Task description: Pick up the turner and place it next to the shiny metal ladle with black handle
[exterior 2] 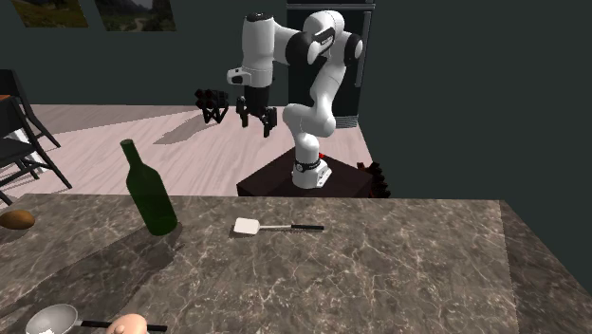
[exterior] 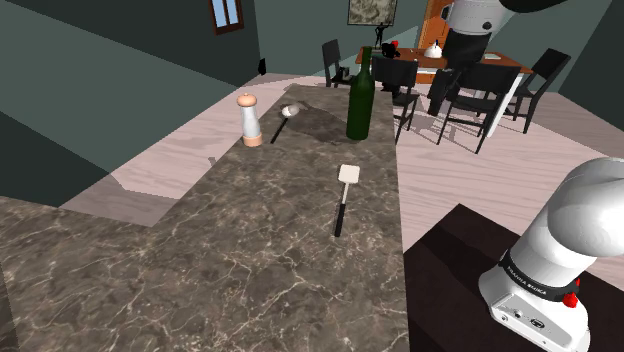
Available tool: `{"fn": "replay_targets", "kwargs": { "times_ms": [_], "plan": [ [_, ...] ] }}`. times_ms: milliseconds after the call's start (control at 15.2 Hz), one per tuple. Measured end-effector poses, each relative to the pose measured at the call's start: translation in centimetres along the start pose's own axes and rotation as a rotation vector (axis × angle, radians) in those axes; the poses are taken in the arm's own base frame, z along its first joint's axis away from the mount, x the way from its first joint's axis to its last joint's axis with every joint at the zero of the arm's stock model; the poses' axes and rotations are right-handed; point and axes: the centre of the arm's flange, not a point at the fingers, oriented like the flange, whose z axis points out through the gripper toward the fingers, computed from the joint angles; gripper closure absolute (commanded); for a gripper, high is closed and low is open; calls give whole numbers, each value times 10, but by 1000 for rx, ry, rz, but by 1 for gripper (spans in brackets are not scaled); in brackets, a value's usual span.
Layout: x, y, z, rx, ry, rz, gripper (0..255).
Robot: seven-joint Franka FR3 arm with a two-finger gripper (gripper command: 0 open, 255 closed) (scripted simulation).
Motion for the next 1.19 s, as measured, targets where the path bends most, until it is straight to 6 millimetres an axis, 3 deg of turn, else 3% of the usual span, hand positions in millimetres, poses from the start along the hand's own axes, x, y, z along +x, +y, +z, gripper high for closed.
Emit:
{"fn": "replay_targets", "kwargs": {
  "times_ms": [198,660,1188],
  "plan": [
    [1,-11,10,4,-9,51,0],
    [25,-75,63,29,-62,352,0],
    [75,-138,133,59,-124,713,0]
  ]
}}
